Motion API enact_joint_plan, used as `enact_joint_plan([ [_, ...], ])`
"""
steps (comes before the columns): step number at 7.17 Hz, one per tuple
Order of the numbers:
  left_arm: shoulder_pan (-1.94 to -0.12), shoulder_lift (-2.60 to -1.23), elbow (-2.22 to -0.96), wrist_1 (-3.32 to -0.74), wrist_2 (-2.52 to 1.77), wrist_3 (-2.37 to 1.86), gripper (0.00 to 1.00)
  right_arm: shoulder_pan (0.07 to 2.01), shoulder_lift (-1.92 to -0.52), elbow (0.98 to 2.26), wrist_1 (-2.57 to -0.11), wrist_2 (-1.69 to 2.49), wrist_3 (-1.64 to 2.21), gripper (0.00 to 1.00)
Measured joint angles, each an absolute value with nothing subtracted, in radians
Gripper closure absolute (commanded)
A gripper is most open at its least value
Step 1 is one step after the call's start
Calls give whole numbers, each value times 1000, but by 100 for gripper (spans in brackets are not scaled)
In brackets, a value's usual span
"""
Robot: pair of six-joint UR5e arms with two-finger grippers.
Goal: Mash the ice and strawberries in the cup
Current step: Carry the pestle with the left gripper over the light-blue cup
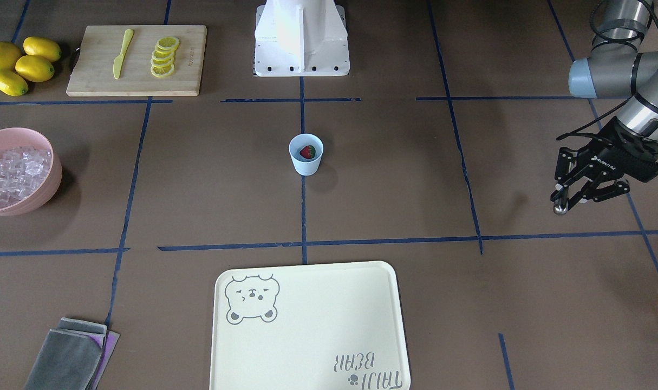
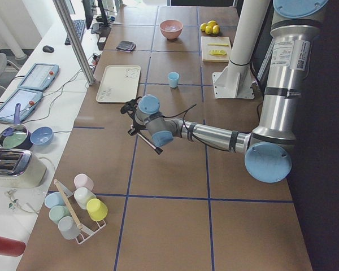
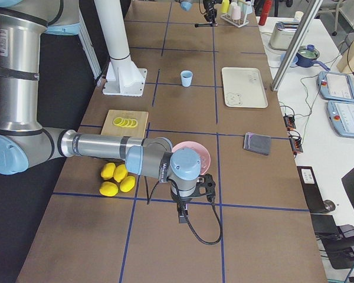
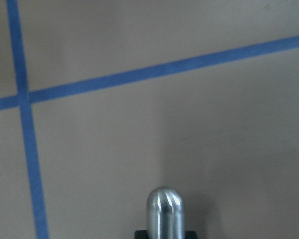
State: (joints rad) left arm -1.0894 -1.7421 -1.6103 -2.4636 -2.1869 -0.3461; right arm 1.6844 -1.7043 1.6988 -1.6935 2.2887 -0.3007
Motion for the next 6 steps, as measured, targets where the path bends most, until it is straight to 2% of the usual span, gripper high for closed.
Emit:
enact_joint_plan([
  [4,-882,-1994,-1604,-2753,-2163,-398,98,1685,-1703,1697,-1693,2289,-300,1],
  [6,-757,-2089,-1604,-2945,-1994,-398,97,1685,-1700,1697,-1694,2289,-299,1],
])
